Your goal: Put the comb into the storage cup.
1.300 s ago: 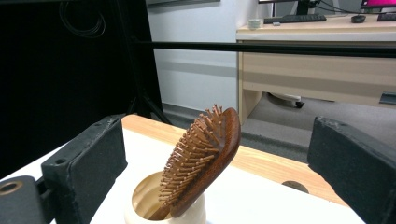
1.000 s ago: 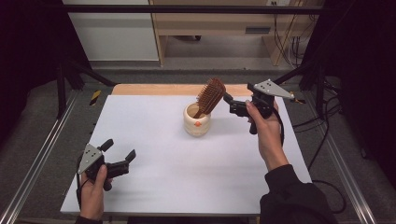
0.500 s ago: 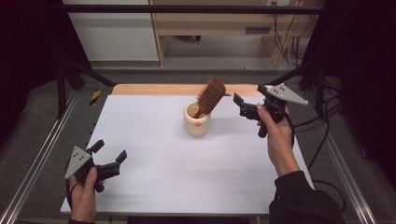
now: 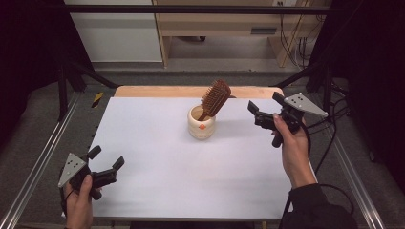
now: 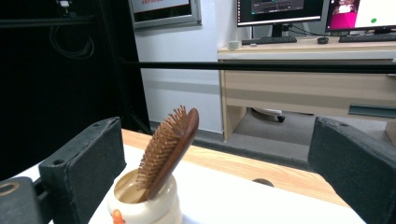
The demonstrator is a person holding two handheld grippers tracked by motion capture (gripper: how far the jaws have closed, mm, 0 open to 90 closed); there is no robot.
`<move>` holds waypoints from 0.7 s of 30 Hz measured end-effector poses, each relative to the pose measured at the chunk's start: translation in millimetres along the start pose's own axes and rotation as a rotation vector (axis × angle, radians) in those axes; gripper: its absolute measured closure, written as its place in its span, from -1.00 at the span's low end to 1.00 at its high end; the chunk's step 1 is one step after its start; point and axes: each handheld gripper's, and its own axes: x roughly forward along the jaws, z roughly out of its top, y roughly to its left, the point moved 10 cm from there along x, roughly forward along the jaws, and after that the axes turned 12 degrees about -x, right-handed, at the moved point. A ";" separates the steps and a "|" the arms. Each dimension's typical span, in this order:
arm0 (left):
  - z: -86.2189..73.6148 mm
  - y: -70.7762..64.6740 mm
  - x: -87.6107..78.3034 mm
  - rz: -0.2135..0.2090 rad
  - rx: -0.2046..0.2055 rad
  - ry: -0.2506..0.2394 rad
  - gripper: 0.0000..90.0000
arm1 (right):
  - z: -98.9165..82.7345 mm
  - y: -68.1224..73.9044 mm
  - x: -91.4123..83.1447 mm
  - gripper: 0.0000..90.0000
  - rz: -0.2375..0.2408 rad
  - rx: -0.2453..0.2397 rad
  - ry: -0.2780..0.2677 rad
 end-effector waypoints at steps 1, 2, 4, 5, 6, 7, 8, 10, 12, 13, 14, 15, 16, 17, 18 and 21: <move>0.2 -0.1 0.1 -0.002 -0.005 -0.002 -0.96 | -1.1 -1.2 -1.6 -0.91 -0.004 0.005 -0.002; 0.2 -0.1 0.1 -0.003 -0.004 -0.002 -0.96 | -2.3 -2.4 -3.1 -0.91 -0.005 0.003 -0.002; -0.1 -0.4 0.3 -0.004 -0.001 0.000 -0.96 | -4.6 -3.9 -5.7 -0.91 -0.008 0.003 0.001; -0.1 -0.5 0.3 -0.004 0.000 0.000 -0.96 | -5.8 -4.9 -7.1 -0.91 -0.009 0.001 0.002; -0.1 -0.6 0.3 -0.005 0.000 -0.001 -0.96 | -7.0 -5.4 -8.5 -0.91 -0.009 0.002 0.004; -0.2 -0.6 0.4 -0.005 0.000 0.000 -0.96 | -7.9 -5.9 -9.7 -0.91 -0.009 0.000 0.006; -0.3 -0.5 0.4 -0.004 0.000 0.001 -0.96 | -9.3 -7.0 -12.2 -0.91 -0.011 -0.002 0.006; -0.3 -0.5 0.4 -0.005 0.000 0.000 -0.96 | -10.7 -8.3 -14.4 -0.91 -0.015 -0.001 0.006; -0.3 -0.7 0.4 -0.007 0.001 0.000 -0.96 | -12.9 -10.2 -17.9 -0.91 -0.019 -0.002 0.007; -0.3 -1.0 0.5 -0.008 0.002 0.000 -0.96 | -13.8 -10.7 -19.4 -0.91 -0.019 -0.001 0.008; -0.3 -1.0 0.5 -0.009 0.002 0.000 -0.96 | -15.0 -11.4 -20.9 -0.91 -0.021 -0.002 0.012; -0.4 -1.1 0.6 -0.009 0.002 0.000 -0.96 | -16.2 -12.2 -22.6 -0.91 -0.023 -0.005 0.013; -0.6 -1.2 0.7 -0.009 0.003 0.001 -0.96 | -17.2 -12.5 -24.0 -0.91 -0.024 -0.003 0.014; -0.7 -1.3 0.8 -0.010 0.003 0.002 -0.96 | -18.4 -12.8 -25.5 -0.91 -0.024 -0.005 0.016; -0.8 -1.5 0.9 -0.011 0.003 0.002 -0.96 | -19.6 -13.0 -27.0 -0.91 -0.025 -0.005 0.018; -0.7 -1.9 0.9 -0.012 0.004 0.002 -0.96 | -23.2 -13.0 -30.7 -0.91 -0.024 -0.009 0.023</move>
